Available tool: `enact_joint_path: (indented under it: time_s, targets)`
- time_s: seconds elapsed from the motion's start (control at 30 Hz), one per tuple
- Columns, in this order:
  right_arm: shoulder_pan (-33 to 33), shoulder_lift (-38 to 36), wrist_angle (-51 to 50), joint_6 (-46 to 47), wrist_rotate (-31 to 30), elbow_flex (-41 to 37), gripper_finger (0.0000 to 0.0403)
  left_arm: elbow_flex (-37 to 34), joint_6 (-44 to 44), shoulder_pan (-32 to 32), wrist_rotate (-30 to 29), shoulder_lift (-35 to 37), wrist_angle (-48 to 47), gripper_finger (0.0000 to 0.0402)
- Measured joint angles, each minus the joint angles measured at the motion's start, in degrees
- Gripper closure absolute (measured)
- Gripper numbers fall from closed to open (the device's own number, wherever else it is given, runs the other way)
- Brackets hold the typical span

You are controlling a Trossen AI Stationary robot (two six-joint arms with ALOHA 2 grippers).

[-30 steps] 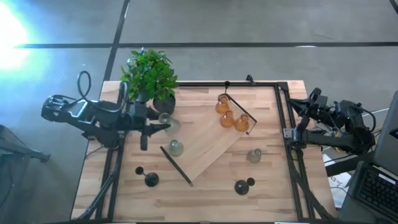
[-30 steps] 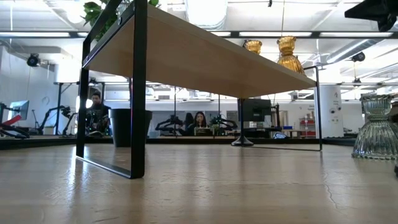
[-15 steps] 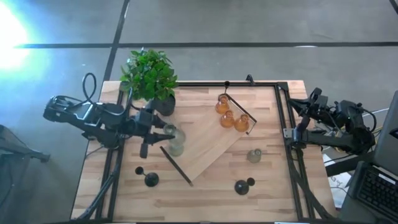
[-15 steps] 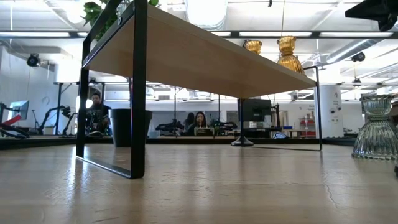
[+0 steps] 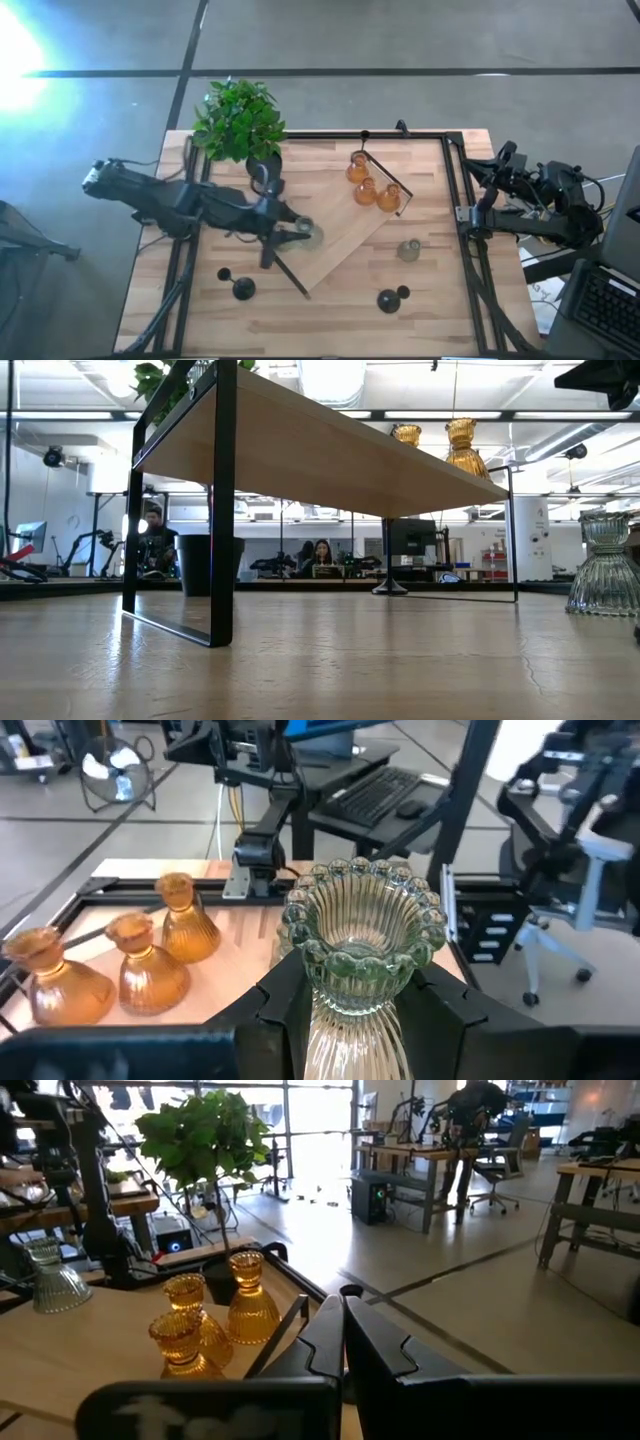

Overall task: Pick & Place candle stick holders
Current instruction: Put the left transparent glass candle holder on the shelf

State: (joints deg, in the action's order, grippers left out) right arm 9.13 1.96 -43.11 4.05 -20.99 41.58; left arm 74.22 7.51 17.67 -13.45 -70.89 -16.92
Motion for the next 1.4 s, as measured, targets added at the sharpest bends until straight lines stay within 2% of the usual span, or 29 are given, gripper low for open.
enact_joint_path:
  time_s: [0.13, 0.43, 0.63, 0.83, 1.0, 1.4]
  targets:
    - [-0.01, 0.00, 0.02, 0.00, 0.00, 0.00, 0.0394, 0.02, 2.49, -0.04, -1.58, -4.17, 3.75, 0.0283]
    - [0.01, 0.00, 0.02, 0.00, -0.02, 0.00, 0.0394, 0.01, 6.40, 0.44, -6.19, -10.13, 3.24, 0.0283]
    - [-0.01, 0.00, 0.01, -0.02, -0.02, 0.00, 0.0394, 0.17, 11.99, 2.60, -16.90, -10.27, 2.02, 0.0283]
    - [0.00, 0.00, 0.00, -0.02, -0.02, 0.00, 0.0394, 2.01, 13.73, 6.99, -27.90, -9.45, 1.37, 0.0283]
    - [0.01, 0.01, 0.01, -0.02, 0.00, 0.00, 0.0394, 5.35, 18.17, 9.82, -35.58, -11.54, -3.81, 0.0283]
    - [0.02, 0.00, 0.01, -0.01, -0.02, 0.00, 0.0394, 6.21, 27.96, 11.09, -36.77, -17.12, -3.87, 0.0283]
